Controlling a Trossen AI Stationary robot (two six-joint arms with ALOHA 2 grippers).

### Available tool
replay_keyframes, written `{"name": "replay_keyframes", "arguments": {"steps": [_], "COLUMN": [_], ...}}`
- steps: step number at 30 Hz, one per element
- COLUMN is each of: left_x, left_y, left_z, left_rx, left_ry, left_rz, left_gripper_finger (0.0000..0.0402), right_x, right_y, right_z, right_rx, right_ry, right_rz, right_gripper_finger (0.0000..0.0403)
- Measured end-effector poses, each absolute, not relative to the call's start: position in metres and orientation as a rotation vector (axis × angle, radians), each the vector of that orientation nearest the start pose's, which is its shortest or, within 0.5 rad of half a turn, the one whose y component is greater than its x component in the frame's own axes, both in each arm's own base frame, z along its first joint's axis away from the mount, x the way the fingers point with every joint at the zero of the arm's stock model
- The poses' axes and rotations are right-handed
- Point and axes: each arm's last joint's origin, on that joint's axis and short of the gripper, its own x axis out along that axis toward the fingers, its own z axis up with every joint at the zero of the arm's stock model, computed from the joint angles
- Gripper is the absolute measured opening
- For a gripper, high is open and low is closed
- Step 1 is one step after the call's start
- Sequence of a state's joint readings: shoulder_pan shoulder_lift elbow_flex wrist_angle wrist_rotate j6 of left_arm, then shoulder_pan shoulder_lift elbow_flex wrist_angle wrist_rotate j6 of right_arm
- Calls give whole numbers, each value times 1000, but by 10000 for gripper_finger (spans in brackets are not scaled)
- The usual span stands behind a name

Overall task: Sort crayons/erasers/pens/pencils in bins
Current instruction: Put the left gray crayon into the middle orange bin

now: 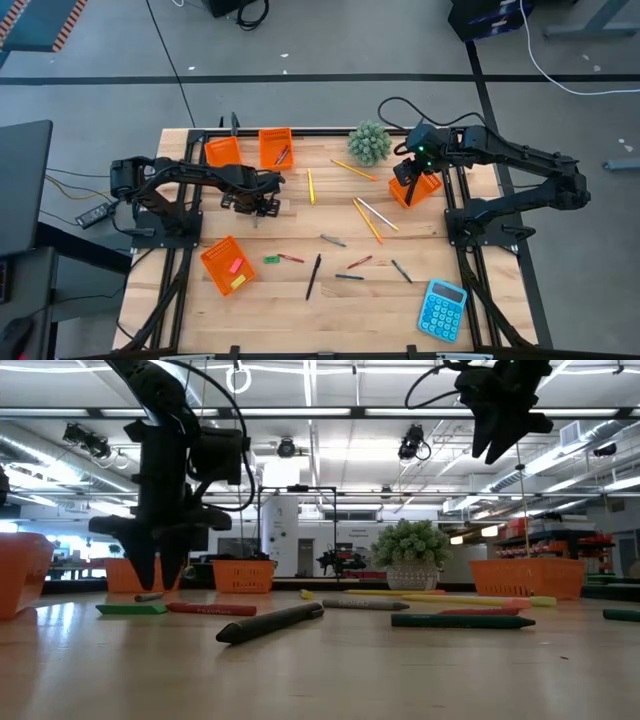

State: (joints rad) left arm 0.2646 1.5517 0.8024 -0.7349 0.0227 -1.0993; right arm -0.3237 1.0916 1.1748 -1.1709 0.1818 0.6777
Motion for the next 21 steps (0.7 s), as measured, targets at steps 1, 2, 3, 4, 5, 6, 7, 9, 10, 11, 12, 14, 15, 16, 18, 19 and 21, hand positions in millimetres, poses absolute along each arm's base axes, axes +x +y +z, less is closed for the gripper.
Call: {"name": "replay_keyframes", "arguments": {"steps": [1,2,3,4,5,6,7,9,10,11,12,14,15,16,18,19,21], "left_x": [235,235,235,236,236,235,236,236,236,237,237,238,238,238,238,238,238], "left_y": [63,63,63,63,63,64,64,64,64,64,64,64,64,64,64,64,64], "left_z": [148,148,147,146,145,143,142,140,139,138,136,135,135,135,135,135,135], "left_rx": [-1097,-1100,-1099,-1099,-1102,-1107,-1111,-1118,-1118,-1119,-1122,-1123,-1124,-1124,-1125,-1125,-1125], "left_ry": [1222,1221,1221,1224,1229,1233,1234,1244,1250,1252,1260,1266,1268,1269,1270,1270,1270], "left_rz": [1003,1009,1018,1025,1035,1045,1051,1056,1058,1057,1057,1057,1058,1058,1057,1057,1057], "left_gripper_finger": [149,147,145,143,142,141,140,140,140,140,141,142,142,141,137,135,129], "right_x": [171,171,171,171,171,171,171,171,171,171,171,171,171,171,171,171,171], "right_y": [-63,-63,-63,-63,-63,-63,-63,-62,-62,-62,-62,-62,-62,-62,-62,-62,-62], "right_z": [333,333,333,333,333,333,333,333,333,333,333,333,333,333,333,333,333], "right_rx": [673,673,673,673,675,675,678,684,686,688,688,688,688,688,688,688,688], "right_ry": [902,902,902,902,903,903,905,907,908,909,909,909,909,909,910,910,910], "right_rz": [-810,-810,-810,-809,-807,-806,-802,-793,-790,-788,-787,-787,-787,-787,-787,-787,-787], "right_gripper_finger": [161,161,161,161,161,161,161,161,161,161,161,161,161,161,161,161,161]}}
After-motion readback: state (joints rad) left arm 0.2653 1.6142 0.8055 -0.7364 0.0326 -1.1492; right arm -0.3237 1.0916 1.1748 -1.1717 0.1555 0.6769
